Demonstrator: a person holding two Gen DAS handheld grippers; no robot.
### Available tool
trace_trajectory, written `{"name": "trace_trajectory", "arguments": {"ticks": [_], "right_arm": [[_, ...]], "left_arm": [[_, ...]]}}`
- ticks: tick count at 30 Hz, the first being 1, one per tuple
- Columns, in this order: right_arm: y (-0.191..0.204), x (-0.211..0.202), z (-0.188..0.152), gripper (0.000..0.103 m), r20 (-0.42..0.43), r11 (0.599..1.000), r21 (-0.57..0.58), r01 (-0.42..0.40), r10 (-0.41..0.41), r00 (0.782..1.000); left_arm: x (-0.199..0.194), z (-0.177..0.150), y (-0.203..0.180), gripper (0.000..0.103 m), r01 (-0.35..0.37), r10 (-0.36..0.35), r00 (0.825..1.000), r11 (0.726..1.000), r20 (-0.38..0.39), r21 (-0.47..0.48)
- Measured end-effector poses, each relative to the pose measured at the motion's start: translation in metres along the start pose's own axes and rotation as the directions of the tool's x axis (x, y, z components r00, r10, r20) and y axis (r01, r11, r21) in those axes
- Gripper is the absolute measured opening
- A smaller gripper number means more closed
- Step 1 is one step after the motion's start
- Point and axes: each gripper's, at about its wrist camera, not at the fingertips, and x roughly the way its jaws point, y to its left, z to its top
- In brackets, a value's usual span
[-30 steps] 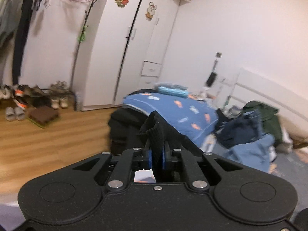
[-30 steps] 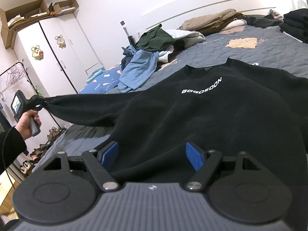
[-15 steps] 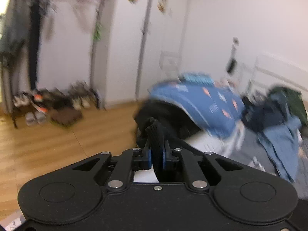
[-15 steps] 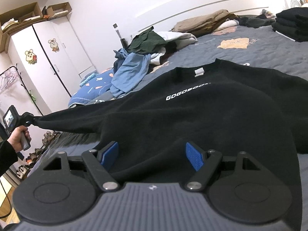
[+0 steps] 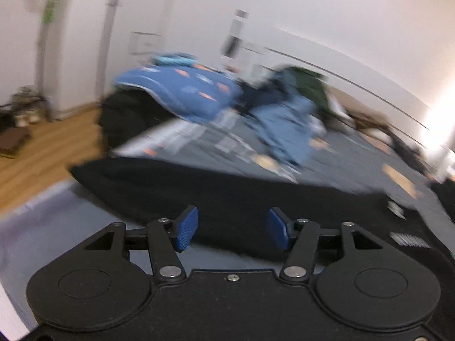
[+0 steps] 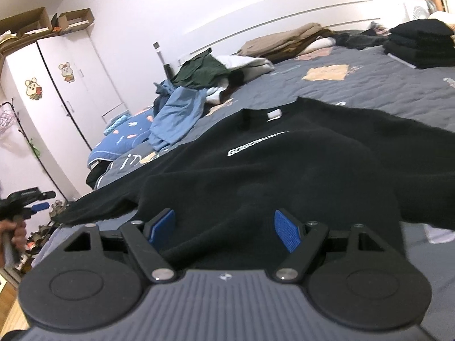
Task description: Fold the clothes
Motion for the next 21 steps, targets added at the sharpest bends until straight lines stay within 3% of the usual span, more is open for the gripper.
{"name": "trace_trajectory", "arguments": {"ticks": [4,11,14,18,21], "right_arm": [[-0.017,-0.025,-0.016,0.077,-0.009,0.998,0.025,0.052,-0.052,0.999],[-0.037,-0.069,-0.043,0.077,-0.02,0.989,0.077,0.125,-0.124,0.992],[-0.038,-0.085,-0.054,0.077,-0.022,0.984,0.085,0.158,-0.156,0.987],[-0.042,-0.105,-0.068,0.077,-0.027,0.972,0.12,0.202,-0.2,0.979],[-0.046,-0.115,-0.08,0.077,-0.053,0.961,0.149,0.232,-0.226,0.973]], "left_arm": [[-0.03,-0.042,-0.054,0.055,0.121,-0.121,0.993,0.991,-0.009,0.049],[-0.056,-0.102,-0.108,0.055,0.269,-0.272,0.961,0.961,-0.047,-0.07],[-0.059,-0.125,-0.11,0.055,0.279,-0.284,0.956,0.958,-0.075,-0.071],[-0.065,-0.138,-0.118,0.055,0.224,-0.217,0.972,0.971,-0.088,0.081],[-0.071,-0.138,-0.109,0.06,0.233,-0.23,0.971,0.972,-0.071,0.039]]}}
